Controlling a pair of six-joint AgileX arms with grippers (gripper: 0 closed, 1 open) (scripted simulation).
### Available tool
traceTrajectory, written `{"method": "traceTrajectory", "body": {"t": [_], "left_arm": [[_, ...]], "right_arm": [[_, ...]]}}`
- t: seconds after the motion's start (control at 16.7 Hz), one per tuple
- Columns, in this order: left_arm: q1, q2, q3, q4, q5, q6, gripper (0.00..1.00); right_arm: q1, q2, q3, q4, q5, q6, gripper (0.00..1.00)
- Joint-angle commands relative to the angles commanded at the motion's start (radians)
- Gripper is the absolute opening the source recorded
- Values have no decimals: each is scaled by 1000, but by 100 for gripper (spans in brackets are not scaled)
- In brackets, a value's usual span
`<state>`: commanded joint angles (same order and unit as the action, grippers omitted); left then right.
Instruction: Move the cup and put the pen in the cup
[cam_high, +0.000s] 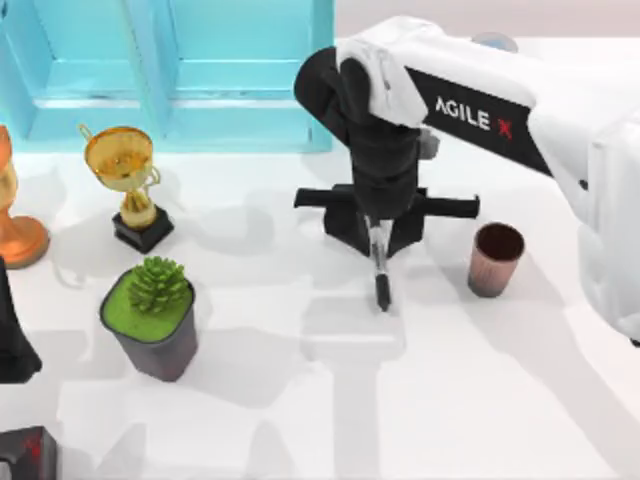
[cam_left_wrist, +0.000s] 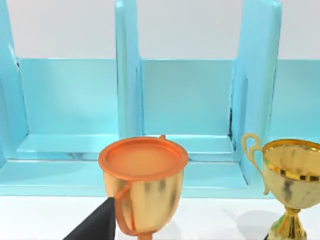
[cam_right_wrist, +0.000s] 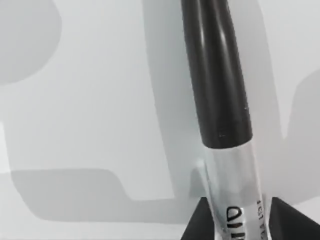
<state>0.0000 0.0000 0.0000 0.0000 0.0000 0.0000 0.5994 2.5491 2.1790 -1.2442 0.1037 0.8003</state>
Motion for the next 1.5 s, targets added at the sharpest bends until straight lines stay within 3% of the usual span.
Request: {"method": "traceTrajectory", "body": {"t": [0.66, 1.08, 1.26, 1.5], "left_arm": [[0, 0, 0, 0, 0, 0, 100], [0, 0, 0, 0, 0, 0, 100], [0, 0, 0, 0, 0, 0, 100], [0, 0, 0, 0, 0, 0, 100]], "right_arm": [[134, -397, -300, -95, -10, 125, 0], [138, -410, -327, -96, -4, 130, 0], [148, -412, -404, -4, 70, 73, 0], [179, -457, -580, 264, 251, -71, 0]]}}
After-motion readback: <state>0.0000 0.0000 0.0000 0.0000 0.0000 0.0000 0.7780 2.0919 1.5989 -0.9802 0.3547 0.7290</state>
